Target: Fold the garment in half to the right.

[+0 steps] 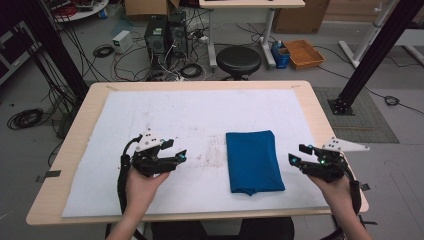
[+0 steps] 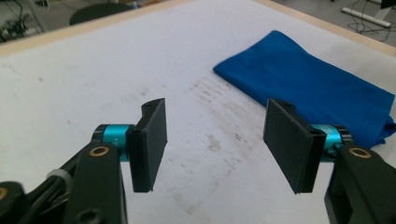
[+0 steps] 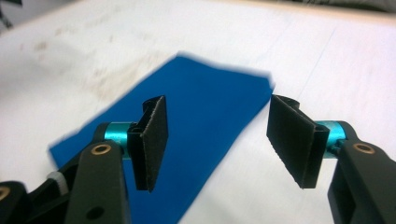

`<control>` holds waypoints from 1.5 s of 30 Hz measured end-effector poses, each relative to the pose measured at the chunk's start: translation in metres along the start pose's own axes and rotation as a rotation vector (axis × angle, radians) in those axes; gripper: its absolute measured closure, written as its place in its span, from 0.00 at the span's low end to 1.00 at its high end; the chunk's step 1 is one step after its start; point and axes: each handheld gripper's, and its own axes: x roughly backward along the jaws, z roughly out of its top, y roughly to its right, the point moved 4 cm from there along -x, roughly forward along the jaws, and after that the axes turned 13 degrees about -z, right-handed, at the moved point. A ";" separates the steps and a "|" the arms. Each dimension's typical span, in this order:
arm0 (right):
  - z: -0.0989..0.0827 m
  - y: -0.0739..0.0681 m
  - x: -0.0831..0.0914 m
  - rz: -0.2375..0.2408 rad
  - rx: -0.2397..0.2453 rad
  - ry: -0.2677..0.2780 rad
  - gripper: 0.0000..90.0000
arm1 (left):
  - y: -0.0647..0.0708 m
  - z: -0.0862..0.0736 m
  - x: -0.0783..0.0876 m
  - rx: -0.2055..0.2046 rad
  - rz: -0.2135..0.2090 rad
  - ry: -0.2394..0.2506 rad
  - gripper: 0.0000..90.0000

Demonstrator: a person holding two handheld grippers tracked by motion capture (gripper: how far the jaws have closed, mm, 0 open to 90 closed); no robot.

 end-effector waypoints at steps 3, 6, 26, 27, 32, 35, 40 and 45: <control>0.019 0.009 -0.008 0.005 -0.018 0.012 0.39 | -0.009 0.006 0.007 -0.017 0.018 0.030 0.44; 0.032 0.014 -0.019 0.018 -0.003 0.004 0.36 | -0.017 0.008 0.012 -0.029 0.014 0.043 0.44; 0.028 0.021 -0.033 0.019 -0.010 -0.012 0.34 | -0.025 0.001 0.029 -0.056 0.000 0.056 0.44; 0.028 0.021 -0.033 0.018 -0.011 -0.014 0.34 | -0.025 0.001 0.030 -0.053 0.001 0.056 0.44; 0.027 0.020 -0.036 0.021 -0.008 -0.019 0.34 | -0.026 -0.001 0.030 -0.051 0.000 0.056 0.44; 0.027 0.020 -0.036 0.021 -0.012 -0.021 0.34 | -0.026 -0.001 0.029 -0.049 -0.004 0.057 0.44; 0.026 0.020 -0.037 0.022 -0.008 -0.023 0.34 | -0.026 -0.002 0.029 -0.047 -0.006 0.051 0.44; 0.026 0.022 -0.037 0.018 -0.012 -0.025 0.34 | -0.025 -0.003 0.027 -0.049 -0.005 0.048 0.44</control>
